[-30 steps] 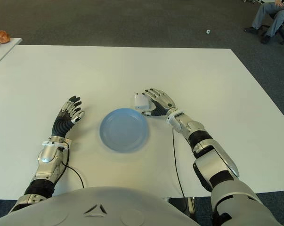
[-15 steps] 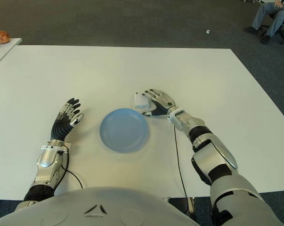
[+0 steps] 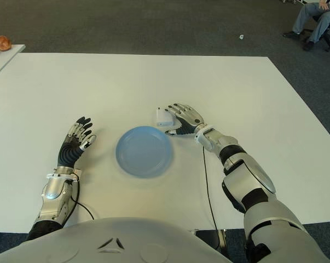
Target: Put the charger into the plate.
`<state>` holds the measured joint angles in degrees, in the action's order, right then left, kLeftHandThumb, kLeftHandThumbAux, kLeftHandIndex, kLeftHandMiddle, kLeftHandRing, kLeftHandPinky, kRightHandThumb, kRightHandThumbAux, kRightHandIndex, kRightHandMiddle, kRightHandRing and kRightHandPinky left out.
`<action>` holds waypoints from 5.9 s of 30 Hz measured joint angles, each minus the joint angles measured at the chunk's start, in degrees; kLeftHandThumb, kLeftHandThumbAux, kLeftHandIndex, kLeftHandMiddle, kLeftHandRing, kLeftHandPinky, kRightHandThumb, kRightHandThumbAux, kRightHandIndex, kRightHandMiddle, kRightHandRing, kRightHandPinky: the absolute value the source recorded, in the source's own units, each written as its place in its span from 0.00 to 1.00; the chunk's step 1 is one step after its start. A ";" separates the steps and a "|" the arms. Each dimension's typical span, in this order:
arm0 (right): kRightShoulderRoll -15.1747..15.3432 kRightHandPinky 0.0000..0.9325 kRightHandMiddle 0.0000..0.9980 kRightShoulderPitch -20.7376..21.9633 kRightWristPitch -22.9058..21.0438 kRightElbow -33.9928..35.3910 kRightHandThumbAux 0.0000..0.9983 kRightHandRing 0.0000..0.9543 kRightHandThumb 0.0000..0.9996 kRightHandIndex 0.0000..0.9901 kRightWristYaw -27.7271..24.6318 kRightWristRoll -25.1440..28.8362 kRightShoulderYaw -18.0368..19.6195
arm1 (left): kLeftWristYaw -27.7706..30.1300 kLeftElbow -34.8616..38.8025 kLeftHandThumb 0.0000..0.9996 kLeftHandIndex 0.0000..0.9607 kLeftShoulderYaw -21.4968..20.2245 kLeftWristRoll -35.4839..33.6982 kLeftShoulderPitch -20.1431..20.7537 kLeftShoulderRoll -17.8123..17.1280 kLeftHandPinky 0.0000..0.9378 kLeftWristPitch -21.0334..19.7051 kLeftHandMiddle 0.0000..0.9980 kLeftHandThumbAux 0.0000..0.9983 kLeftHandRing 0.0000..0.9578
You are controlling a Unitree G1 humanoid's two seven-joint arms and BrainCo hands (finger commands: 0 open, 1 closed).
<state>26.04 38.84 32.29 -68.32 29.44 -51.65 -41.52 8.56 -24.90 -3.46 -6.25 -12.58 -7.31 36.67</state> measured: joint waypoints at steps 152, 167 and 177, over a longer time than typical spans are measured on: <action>16.03 0.00 0.00 -45.61 -12.64 69.30 0.09 0.00 0.22 0.00 -29.87 18.34 38.20 | 8.06 -4.10 0.00 0.25 -0.86 -0.66 1.41 -5.07 0.03 0.19 0.12 0.49 0.07; 12.64 0.00 0.00 -45.53 -14.35 68.45 0.10 0.00 0.26 0.00 -29.58 15.36 36.87 | 8.05 -4.52 0.00 0.27 -0.60 -0.50 1.63 -5.45 0.05 0.43 0.13 0.49 0.08; 10.72 0.00 0.00 -44.13 -14.21 61.68 0.11 0.00 0.27 0.00 -27.53 13.44 34.05 | 8.13 -4.55 0.00 0.26 -0.47 -0.53 1.63 -5.51 0.05 0.43 0.13 0.48 0.08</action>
<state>36.77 -5.29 18.08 -6.64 1.91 -38.21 -7.47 16.69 -29.45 -3.93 -6.77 -10.95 -12.82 37.10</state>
